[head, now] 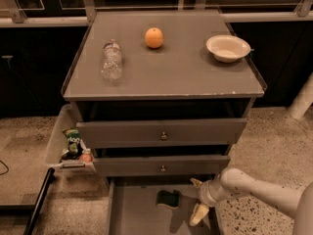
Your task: Pick sponge from bottom drawer and place on counter
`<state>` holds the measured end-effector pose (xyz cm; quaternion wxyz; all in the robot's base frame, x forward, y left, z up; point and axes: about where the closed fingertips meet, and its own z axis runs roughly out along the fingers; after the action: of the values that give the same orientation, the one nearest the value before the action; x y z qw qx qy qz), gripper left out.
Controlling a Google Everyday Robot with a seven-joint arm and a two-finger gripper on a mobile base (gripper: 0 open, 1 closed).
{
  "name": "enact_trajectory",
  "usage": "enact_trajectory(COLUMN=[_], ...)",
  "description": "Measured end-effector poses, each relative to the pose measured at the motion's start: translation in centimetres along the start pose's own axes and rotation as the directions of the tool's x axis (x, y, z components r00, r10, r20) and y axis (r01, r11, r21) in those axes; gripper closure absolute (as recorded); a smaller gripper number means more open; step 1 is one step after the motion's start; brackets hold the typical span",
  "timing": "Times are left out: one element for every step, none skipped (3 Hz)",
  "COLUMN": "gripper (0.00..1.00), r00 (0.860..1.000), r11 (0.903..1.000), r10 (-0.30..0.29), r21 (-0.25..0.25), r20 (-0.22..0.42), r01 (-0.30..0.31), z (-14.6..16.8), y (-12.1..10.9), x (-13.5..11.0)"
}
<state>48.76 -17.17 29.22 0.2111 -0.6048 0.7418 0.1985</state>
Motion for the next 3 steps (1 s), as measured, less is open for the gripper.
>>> enact_trajectory(gripper=[0.00,0.00,0.00], r00=[0.999,0.999,0.996], r11=[1.0000,1.0000,0.9999], r10=[0.002,0.002,0.010], r21=[-0.005,-0.005,0.000], r20=[0.052,0.052,0.087], r01=[-0.002,-0.002,-0.010], z=[3.6,3.7,5.7], y=[-0.8,-0.8,-1.6], x=[1.9,1.9,2.0])
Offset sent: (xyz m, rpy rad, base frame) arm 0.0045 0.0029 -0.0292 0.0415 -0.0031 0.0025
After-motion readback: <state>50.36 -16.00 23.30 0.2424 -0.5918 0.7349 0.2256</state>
